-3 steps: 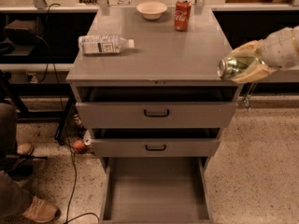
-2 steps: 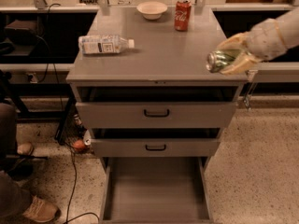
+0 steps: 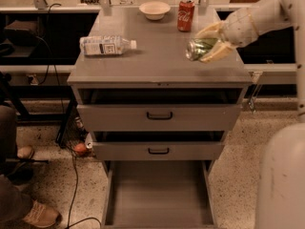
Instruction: Pick green can from bottom drawer and place on counter
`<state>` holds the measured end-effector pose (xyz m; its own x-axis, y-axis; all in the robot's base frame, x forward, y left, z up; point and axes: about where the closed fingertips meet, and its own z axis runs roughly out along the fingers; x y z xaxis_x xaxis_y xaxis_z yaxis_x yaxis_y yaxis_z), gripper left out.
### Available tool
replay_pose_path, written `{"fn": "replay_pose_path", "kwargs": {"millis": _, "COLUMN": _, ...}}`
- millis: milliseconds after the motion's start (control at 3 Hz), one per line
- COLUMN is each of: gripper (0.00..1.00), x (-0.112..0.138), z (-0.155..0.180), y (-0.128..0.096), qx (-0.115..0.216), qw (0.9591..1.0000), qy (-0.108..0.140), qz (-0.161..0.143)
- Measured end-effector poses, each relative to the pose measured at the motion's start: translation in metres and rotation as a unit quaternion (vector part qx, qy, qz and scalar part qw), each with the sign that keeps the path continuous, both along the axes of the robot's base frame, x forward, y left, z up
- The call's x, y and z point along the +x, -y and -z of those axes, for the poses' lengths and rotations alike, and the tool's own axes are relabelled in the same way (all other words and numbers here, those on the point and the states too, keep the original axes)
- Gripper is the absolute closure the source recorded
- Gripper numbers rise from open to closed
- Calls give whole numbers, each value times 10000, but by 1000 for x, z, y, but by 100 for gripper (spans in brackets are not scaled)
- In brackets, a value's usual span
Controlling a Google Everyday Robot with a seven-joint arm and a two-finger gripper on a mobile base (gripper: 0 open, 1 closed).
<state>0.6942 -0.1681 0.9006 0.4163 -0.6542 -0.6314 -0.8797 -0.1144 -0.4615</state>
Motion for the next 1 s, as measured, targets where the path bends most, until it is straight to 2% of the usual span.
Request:
{"fn": "replay_pose_path", "kwargs": {"millis": 333, "gripper": 100, "x": 17, "z": -4, "y": -27, "qx": 327, "qw": 9993, "qy": 113, "qz": -171}}
{"fn": "replay_pose_path", "kwargs": {"millis": 667, "gripper": 83, "x": 31, "z": -2, "y": -49, "qx": 537, "qw": 9982, "qy": 77, "qz": -239}}
{"fn": "replay_pose_path", "kwargs": {"millis": 1000, "gripper": 59, "x": 39, "z": 2, "y": -67, "qx": 644, "qw": 9974, "qy": 11, "qz": -312}}
